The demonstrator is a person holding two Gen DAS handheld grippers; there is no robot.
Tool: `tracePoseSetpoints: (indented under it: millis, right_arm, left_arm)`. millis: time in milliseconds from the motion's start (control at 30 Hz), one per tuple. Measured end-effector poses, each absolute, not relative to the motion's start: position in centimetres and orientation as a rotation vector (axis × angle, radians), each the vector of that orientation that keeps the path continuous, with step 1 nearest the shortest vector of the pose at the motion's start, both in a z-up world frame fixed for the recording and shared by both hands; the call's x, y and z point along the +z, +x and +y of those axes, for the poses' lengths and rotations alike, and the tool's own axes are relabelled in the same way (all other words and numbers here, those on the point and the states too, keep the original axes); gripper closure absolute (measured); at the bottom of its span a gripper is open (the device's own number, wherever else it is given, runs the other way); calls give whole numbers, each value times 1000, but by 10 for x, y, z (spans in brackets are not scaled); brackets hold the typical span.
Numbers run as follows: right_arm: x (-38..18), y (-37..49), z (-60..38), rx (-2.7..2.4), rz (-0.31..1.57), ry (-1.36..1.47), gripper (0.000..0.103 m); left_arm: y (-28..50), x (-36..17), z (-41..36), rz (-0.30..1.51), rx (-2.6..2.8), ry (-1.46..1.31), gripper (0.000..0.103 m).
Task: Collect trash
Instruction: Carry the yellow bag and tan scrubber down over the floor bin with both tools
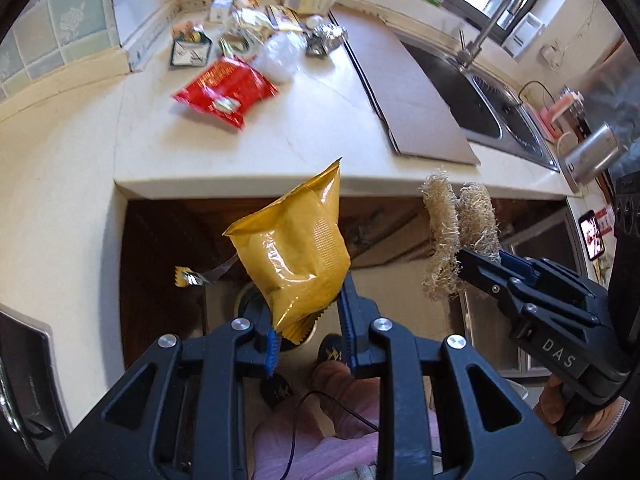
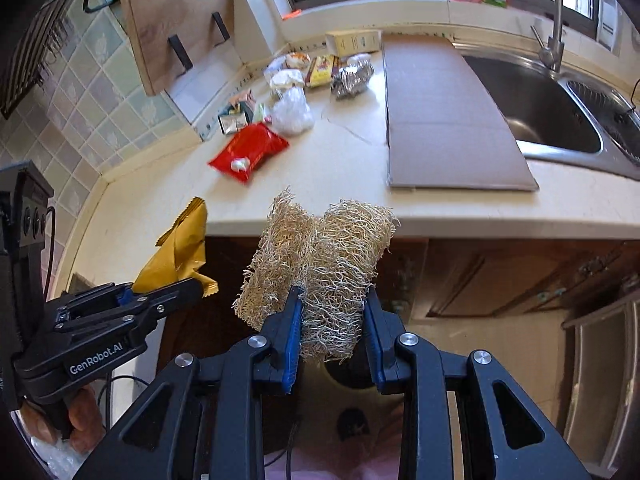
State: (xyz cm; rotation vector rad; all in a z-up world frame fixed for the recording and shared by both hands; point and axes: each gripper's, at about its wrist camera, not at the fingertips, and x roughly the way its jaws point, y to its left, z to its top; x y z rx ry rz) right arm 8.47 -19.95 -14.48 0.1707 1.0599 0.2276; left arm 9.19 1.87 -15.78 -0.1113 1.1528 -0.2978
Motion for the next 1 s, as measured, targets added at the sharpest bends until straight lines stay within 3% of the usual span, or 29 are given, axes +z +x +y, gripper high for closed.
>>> tracePoseSetpoints:
  millis: [300, 767, 1000]
  right_arm:
    - [-212, 72, -209, 241, 1158, 125, 76]
    - [-442, 105, -218, 310, 1321, 146, 75]
    - [-531, 132, -208, 317, 1364, 137, 74]
  left_arm:
    - [74, -229, -10, 1244, -264, -108, 82]
    - [102, -436, -28, 1346, -123, -172, 82]
    - [122, -508, -24, 1379, -68, -142, 81]
